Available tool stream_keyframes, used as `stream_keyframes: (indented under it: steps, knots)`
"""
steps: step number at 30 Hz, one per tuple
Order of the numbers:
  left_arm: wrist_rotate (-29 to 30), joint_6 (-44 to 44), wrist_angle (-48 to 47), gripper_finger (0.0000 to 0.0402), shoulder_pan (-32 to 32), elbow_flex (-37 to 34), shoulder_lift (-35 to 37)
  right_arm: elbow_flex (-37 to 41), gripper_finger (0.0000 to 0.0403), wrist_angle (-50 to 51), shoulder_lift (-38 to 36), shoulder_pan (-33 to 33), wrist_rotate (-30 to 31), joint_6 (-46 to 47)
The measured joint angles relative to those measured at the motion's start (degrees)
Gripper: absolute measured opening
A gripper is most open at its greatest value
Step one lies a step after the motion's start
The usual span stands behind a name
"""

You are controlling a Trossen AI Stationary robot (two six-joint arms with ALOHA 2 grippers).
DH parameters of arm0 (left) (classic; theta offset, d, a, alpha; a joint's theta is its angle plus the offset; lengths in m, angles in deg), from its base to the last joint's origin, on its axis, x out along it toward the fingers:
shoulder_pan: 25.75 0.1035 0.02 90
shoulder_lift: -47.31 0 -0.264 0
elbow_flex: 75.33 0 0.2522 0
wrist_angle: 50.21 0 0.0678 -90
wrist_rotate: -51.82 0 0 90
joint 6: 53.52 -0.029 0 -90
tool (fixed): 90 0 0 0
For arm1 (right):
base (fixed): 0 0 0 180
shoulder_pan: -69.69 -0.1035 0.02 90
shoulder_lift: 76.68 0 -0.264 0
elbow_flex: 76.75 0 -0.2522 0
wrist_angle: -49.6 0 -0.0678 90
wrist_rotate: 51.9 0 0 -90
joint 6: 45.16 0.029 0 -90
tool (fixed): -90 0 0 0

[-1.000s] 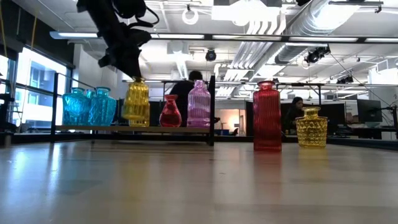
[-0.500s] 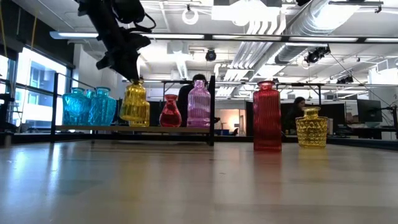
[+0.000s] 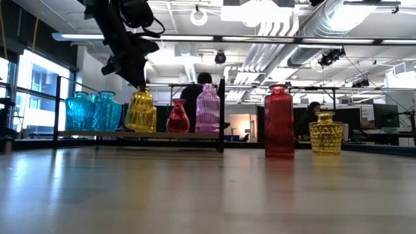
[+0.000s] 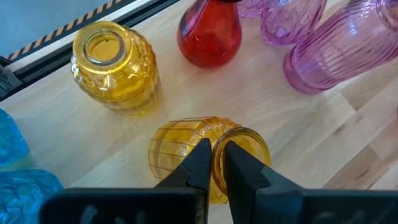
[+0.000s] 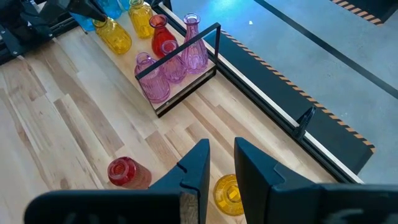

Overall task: Sort vases onto shelf
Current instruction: Put the bottom yellow vase on the shelf aligned with the other yellow vase

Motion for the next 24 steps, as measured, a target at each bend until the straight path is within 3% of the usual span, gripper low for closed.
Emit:
stream_keyframes:
  steps: [12, 24]
  knots:
    - [0.5, 0.6, 0.0, 0.0067, 0.3, 0.0, 0.0, 0.0, 0.0055, 0.0, 0.0, 0.0, 0.0, 0.0]
    - [2.1, 0.5, -0.9, 0.0088, 0.8, 0.0, 0.0, 0.0, 0.0055, 0.0, 0.0, 0.0, 0.0, 0.2]
